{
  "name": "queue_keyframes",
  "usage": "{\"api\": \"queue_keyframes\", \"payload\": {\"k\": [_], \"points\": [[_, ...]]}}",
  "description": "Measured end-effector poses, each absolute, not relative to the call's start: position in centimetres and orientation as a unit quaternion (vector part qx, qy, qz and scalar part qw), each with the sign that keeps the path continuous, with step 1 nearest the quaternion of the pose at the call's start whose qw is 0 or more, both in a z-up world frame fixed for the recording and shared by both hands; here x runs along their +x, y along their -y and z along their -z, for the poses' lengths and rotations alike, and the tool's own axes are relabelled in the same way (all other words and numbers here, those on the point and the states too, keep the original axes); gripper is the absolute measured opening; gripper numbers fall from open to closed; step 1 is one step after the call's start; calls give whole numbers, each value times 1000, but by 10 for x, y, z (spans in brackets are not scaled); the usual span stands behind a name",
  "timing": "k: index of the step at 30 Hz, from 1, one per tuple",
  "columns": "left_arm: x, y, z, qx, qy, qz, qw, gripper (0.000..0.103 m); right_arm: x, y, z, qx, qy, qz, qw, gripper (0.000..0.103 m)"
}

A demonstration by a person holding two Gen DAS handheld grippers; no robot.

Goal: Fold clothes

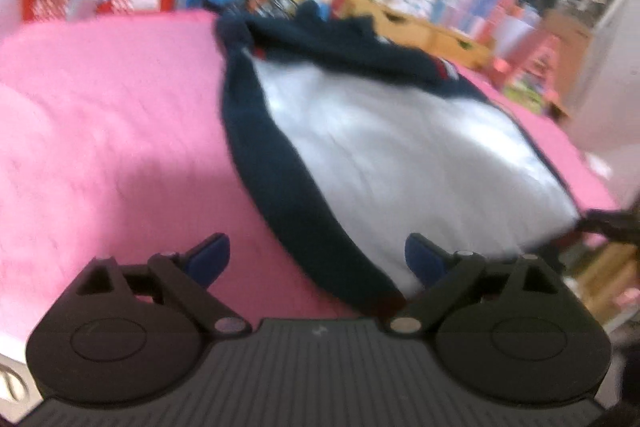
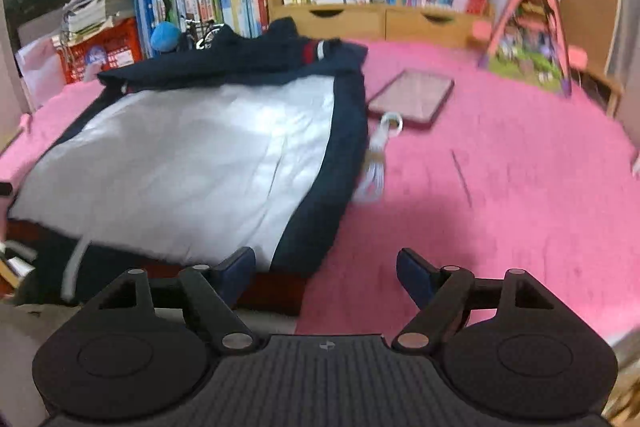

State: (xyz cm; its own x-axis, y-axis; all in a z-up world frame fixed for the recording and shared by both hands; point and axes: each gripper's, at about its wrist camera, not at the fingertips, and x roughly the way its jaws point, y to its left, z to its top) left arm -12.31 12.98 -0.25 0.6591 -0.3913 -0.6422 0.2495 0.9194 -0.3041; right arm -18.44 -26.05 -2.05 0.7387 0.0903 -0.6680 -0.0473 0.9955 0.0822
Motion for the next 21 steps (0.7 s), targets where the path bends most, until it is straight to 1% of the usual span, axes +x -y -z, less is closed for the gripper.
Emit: {"api": "queue_keyframes", "payload": {"k": [3, 5, 7, 9, 10, 11, 12, 13, 14, 15, 16, 19, 21], "points": [[-127, -125, 8, -119, -376, 197, 897, 95, -192, 259, 22, 41, -359, -52, 931, 72], [-126, -120, 11, -128, -371, 195, 899, 100, -194, 258, 24, 50, -355, -59, 932, 71], [-125, -114, 12, -129, -363, 183, 905, 101, -191, 254, 25, 53, -349, -63, 934, 71], [-124, -105, 13, -110, -359, 167, 912, 99, -187, 249, 25, 48, -344, -70, 935, 65], [-125, -102, 13, -94, -357, 157, 916, 83, -185, 246, 24, 47, -342, -73, 936, 54], [-125, -100, 12, -78, -356, 146, 920, 45, -185, 243, 23, 51, -341, -81, 935, 52], [-125, -97, 10, -61, -354, 136, 923, 39, -185, 241, 22, 47, -341, -81, 935, 50], [-125, -99, 9, -65, -355, 134, 923, 33, -186, 239, 22, 41, -343, -86, 934, 47], [-125, -104, 10, -75, -359, 134, 921, 24, -188, 239, 23, 34, -348, -93, 932, 45], [-125, -108, 11, -79, -365, 131, 918, 21, -192, 239, 23, 29, -351, -101, 930, 45], [-126, -112, 11, -80, -370, 129, 916, 20, -195, 240, 22, 30, -356, -111, 927, 43], [-132, -122, 2, -58, -374, 120, 918, 19, -202, 243, 17, 24, -388, -140, 911, 37], [-134, -128, -10, -40, -362, 111, 925, 20, -206, 242, 5, -9, -382, -127, 915, 37]]}}
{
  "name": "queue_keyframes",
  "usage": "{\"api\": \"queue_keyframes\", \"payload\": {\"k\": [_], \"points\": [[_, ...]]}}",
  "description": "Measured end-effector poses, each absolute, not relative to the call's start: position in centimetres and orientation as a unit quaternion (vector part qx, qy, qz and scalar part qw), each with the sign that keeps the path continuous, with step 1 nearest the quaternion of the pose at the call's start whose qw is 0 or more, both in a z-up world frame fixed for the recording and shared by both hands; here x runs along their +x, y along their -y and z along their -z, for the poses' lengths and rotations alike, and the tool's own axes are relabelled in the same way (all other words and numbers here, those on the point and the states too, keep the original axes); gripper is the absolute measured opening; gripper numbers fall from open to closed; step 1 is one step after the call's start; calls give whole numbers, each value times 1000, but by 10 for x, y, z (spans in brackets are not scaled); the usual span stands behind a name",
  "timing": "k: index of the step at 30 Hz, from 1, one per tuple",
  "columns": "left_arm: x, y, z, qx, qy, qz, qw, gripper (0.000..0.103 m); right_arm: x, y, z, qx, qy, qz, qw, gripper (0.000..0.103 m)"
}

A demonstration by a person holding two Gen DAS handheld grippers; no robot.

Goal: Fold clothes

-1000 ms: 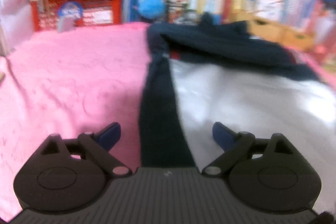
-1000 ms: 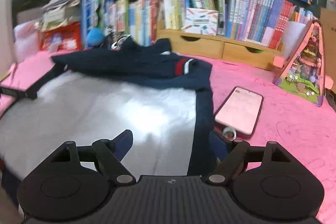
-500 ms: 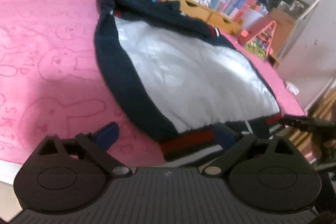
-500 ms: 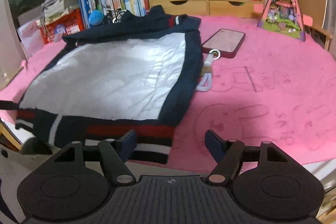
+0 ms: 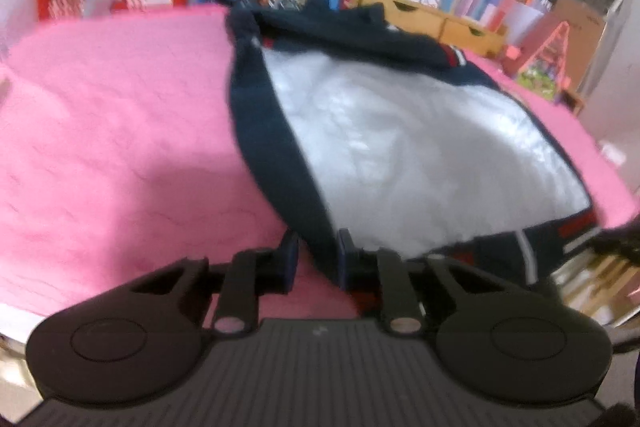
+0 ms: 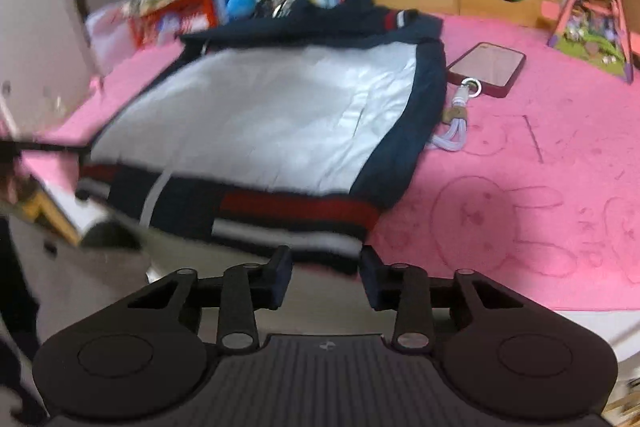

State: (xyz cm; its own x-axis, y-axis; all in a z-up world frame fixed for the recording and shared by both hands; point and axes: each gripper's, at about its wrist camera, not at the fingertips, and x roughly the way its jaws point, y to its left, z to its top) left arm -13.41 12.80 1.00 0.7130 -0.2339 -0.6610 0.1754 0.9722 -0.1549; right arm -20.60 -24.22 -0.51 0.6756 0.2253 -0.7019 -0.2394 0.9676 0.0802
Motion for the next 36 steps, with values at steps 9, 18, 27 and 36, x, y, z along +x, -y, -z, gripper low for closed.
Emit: {"api": "queue_keyframes", "payload": {"k": [9, 18, 27, 36], "points": [[-71, -90, -44, 20, -254, 89, 963, 37, -109, 180, -33, -123, -237, -129, 955, 74], [80, -44, -44, 91, -217, 55, 970, 39, 108, 134, -38, -15, -249, -119, 961, 70], [156, -67, 27, 129, -277, -22, 952, 40, 182, 148, 28, -107, -316, -41, 942, 31], [108, -119, 41, 182, -298, -111, 930, 40, 181, 161, 41, -145, -299, -13, 943, 22]]}}
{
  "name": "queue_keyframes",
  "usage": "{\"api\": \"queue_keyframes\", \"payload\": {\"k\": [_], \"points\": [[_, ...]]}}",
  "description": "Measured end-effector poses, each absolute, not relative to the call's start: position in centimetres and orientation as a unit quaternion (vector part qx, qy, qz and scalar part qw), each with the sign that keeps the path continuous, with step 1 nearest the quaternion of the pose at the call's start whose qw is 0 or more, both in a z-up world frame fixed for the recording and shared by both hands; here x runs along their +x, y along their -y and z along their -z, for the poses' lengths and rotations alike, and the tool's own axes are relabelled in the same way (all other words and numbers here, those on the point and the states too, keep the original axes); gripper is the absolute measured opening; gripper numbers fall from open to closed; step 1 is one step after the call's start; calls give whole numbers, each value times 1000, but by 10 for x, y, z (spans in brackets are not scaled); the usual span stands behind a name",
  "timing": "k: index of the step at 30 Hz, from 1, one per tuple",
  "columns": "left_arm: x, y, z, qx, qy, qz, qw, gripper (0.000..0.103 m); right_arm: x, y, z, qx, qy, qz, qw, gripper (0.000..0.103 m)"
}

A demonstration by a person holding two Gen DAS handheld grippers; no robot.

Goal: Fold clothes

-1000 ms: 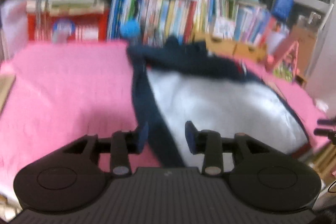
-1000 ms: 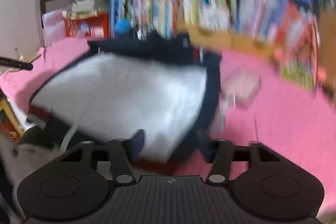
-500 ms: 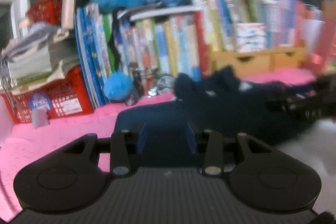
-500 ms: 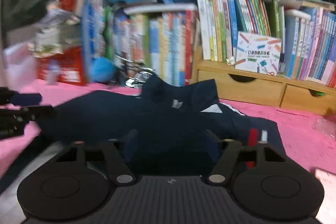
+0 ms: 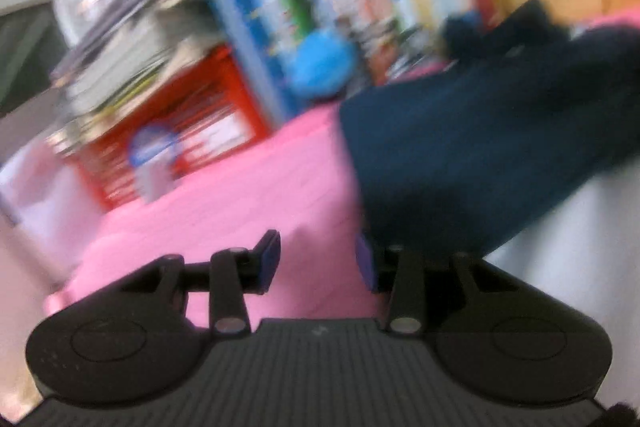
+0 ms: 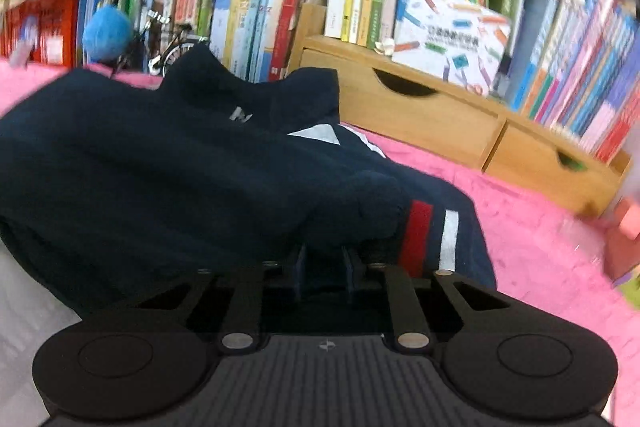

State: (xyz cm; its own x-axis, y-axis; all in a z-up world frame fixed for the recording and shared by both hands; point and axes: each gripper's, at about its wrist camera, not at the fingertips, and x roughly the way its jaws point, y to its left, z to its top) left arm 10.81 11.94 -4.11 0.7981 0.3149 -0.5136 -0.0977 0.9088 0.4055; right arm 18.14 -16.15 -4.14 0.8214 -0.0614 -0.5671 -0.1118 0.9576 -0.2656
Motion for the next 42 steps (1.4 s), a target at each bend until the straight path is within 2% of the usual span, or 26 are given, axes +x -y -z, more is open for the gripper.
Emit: {"api": "queue_keyframes", "payload": {"k": [3, 5, 8, 13, 16, 17, 18, 19, 20, 24, 27, 31, 33, 34, 35, 37, 42], "points": [[90, -140, 22, 105, -288, -102, 946, 38, 181, 155, 43, -167, -295, -5, 941, 22], [80, -131, 2, 80, -252, -68, 962, 39, 181, 153, 42, -174, -293, -3, 940, 22], [83, -98, -14, 80, -225, 4, 971, 47, 181, 150, 43, -184, -292, 2, 939, 23], [100, -53, 10, 129, -271, 60, 952, 49, 179, 148, 44, -187, -291, 4, 938, 23], [106, -56, 31, 213, -273, -18, 938, 49, 180, 149, 45, -185, -291, 3, 939, 23], [109, -63, 37, 233, -268, -43, 934, 61, 180, 150, 44, -183, -291, 1, 939, 23], [113, -72, 42, 251, -263, -68, 929, 67, 180, 150, 44, -181, -291, 0, 939, 23], [116, -85, 41, 232, -266, -76, 932, 72, 179, 150, 44, -180, -291, -2, 940, 23], [118, -93, 38, 202, -277, -80, 936, 73, 179, 150, 45, -181, -290, -6, 940, 23], [119, -94, 33, 175, -295, -93, 935, 73, 179, 148, 46, -189, -289, -5, 939, 23], [108, -94, 21, 157, -299, -80, 938, 62, 180, 150, 45, -183, -290, -6, 939, 23], [80, -103, -14, 96, -276, -43, 955, 62, 175, 155, 42, -162, -300, 3, 940, 24], [54, -104, -30, 70, -261, -15, 963, 62, 160, 150, 36, -169, -309, 2, 936, 27], [42, -101, -34, 60, -257, 0, 965, 63, 147, 146, 30, -172, -307, -5, 936, 37], [33, -97, -36, 55, -255, 18, 965, 63, 132, 143, 24, -169, -301, -16, 938, 54], [15, -83, -33, 55, -254, 53, 964, 63, 101, 138, 12, -162, -287, -47, 943, 65], [-18, -53, -12, 80, -277, 114, 951, 63, 5, 131, -2, -144, -257, -134, 946, 67]]}}
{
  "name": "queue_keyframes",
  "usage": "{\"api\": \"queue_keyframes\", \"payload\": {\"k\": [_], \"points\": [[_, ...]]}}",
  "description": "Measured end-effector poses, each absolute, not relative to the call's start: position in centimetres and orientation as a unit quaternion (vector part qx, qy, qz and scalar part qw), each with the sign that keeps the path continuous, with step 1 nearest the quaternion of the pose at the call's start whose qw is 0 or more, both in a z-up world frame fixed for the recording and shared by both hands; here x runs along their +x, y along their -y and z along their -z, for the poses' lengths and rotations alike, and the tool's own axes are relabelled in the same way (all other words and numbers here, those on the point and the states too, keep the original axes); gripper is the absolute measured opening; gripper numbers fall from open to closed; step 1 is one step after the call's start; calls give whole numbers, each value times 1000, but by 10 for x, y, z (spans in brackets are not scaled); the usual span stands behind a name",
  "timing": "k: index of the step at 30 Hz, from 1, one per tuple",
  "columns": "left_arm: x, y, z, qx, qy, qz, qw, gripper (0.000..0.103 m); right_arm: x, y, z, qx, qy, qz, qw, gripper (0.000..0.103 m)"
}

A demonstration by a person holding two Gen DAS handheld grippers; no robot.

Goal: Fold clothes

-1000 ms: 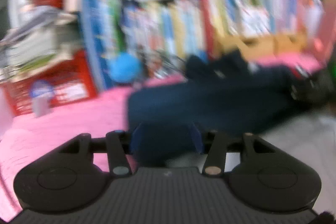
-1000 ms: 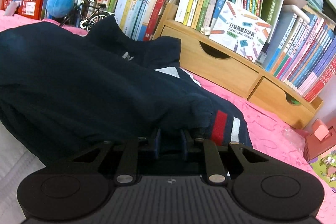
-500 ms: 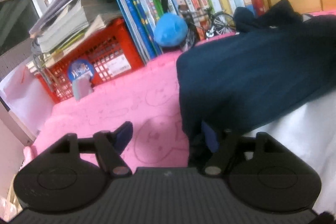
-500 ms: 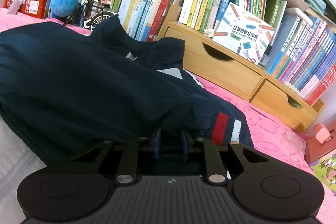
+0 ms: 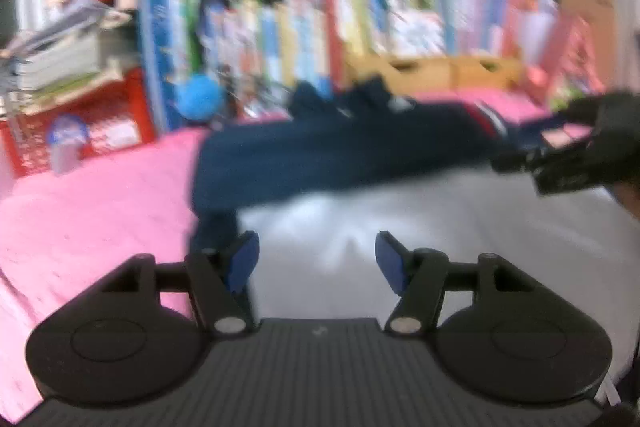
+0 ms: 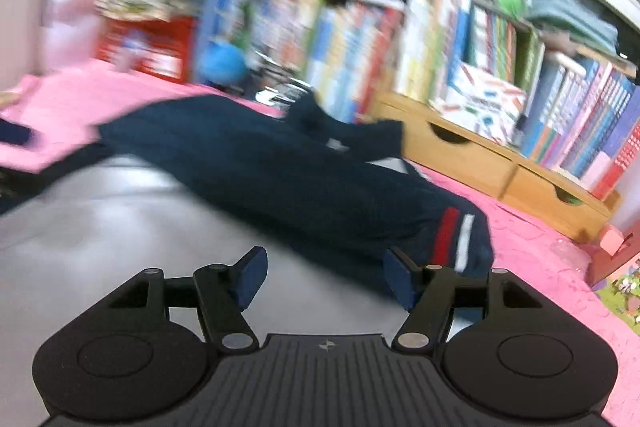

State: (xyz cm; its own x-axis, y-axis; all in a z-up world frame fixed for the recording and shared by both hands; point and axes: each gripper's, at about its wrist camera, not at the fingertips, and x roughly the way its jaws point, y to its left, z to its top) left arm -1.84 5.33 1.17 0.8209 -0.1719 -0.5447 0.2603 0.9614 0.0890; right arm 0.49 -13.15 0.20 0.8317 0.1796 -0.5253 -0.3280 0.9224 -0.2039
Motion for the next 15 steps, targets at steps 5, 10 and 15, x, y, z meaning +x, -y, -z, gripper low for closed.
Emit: {"api": "queue_keyframes", "payload": {"k": [5, 10, 15], "points": [[-35, -66, 15, 133, -303, 64, 941, 69, -65, 165, 22, -129, -296, -133, 937, 72], [-57, -106, 4, 95, -310, 13, 946, 73, -108, 227, 25, -79, -334, -6, 939, 77], [-85, -141, -11, -48, -329, 86, 939, 72, -160, 257, 5, -19, -307, -4, 952, 77]]}}
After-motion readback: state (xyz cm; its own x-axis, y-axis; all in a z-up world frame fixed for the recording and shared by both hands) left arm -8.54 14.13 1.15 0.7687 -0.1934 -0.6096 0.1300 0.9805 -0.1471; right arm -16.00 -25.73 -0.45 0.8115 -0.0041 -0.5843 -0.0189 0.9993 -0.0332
